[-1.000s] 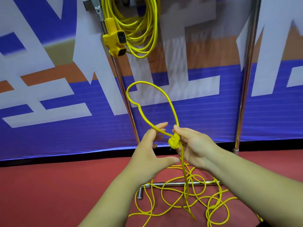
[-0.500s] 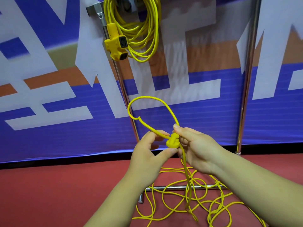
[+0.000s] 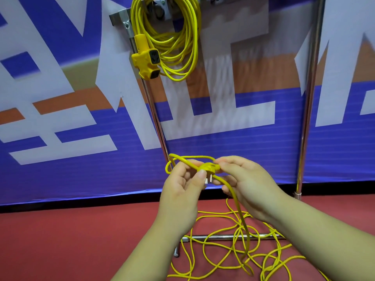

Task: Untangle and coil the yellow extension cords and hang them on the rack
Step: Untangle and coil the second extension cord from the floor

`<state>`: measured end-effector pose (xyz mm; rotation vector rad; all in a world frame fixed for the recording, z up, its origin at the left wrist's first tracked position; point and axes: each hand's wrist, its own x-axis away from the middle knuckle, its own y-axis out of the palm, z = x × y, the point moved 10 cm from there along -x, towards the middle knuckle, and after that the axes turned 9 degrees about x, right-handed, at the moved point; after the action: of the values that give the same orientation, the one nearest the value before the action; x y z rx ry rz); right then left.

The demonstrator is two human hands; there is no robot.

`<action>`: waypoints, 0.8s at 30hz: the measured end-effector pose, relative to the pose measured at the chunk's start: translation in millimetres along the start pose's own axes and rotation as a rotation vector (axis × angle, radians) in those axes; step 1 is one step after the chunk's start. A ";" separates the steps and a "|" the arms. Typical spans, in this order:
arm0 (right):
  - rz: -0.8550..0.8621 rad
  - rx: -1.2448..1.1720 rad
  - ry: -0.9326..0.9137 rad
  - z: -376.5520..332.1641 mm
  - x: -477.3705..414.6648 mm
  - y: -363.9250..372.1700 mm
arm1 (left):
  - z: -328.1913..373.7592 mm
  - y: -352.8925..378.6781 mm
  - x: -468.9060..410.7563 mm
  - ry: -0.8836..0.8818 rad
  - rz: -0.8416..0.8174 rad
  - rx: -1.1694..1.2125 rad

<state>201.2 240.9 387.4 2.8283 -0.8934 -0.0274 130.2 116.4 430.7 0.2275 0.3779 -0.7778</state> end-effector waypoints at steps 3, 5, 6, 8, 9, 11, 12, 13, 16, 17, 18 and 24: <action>-0.101 0.026 -0.039 -7.2 3.0 5.0 | 0.0 -7.9 -2.2 -0.003 0.039 -0.025; -0.098 0.105 -0.091 -12.6 5.8 4.2 | -3.4 -13.1 -2.8 -0.046 0.072 -0.013; -0.062 0.174 -0.115 -14.9 6.7 1.1 | -6.1 -14.1 -2.9 -0.071 0.082 0.004; 0.021 0.297 -0.147 -17.5 7.0 -5.4 | -9.4 -12.9 -2.6 -0.107 0.088 0.060; 0.054 0.343 -0.168 -19.8 7.5 -7.5 | -9.9 -11.8 -2.4 -0.113 0.084 0.080; 0.097 0.421 -0.223 -25.3 8.0 -9.3 | -8.1 -7.2 -1.7 -0.109 0.054 0.107; 0.108 0.462 -0.250 -28.1 8.8 -8.8 | -6.7 -4.3 -1.2 -0.105 0.037 0.116; 0.118 0.517 -0.281 -31.3 10.4 -7.4 | -4.1 -1.2 -0.2 -0.094 0.021 0.116; 0.196 0.694 -0.459 -48.4 20.7 -3.5 | 0.8 -1.2 1.2 -0.050 0.041 0.058; 0.208 0.730 -0.535 -54.4 25.4 0.1 | 2.5 -4.0 1.1 -0.043 0.071 0.044; 0.203 0.752 -0.611 -58.8 30.0 5.4 | 3.9 -8.2 0.7 -0.039 0.105 0.041; 0.006 0.558 -0.533 -38.0 24.6 23.5 | 12.6 -21.4 -2.1 -0.045 0.196 0.126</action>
<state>210.7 214.0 429.7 3.4073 -1.1578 -0.6566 116.5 98.7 441.7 0.3587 0.2597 -0.6133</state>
